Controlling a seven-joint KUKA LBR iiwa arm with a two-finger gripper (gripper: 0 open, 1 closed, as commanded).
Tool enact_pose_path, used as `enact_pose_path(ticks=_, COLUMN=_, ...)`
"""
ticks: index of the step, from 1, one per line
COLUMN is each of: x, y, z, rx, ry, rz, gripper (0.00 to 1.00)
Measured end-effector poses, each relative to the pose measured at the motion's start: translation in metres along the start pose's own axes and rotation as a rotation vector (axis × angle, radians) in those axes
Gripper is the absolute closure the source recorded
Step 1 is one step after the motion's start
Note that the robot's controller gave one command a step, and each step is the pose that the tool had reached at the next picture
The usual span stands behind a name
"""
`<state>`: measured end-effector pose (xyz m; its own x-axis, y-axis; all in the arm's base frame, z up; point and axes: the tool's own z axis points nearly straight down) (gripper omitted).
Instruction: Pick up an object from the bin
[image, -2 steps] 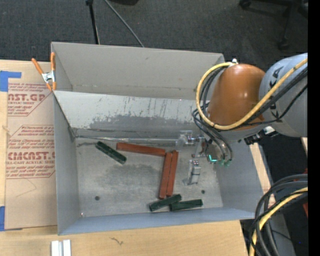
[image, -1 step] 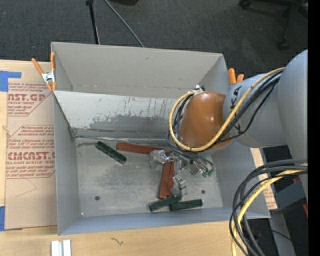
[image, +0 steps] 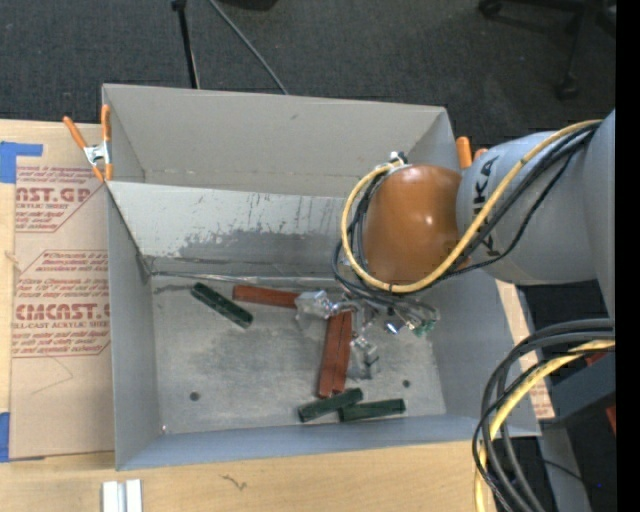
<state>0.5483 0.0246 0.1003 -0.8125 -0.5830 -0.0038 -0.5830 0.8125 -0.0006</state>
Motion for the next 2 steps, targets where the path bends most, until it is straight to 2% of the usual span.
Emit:
enact_pose_path(ticks=1, x=-0.005, y=-0.006, z=0.001, rx=-0.001, ry=0.001, rz=-0.116, gripper=0.00)
enact_pose_path(ticks=2, x=-0.007, y=-0.017, z=0.032, rx=-0.003, ry=0.003, rz=-0.238, gripper=0.00)
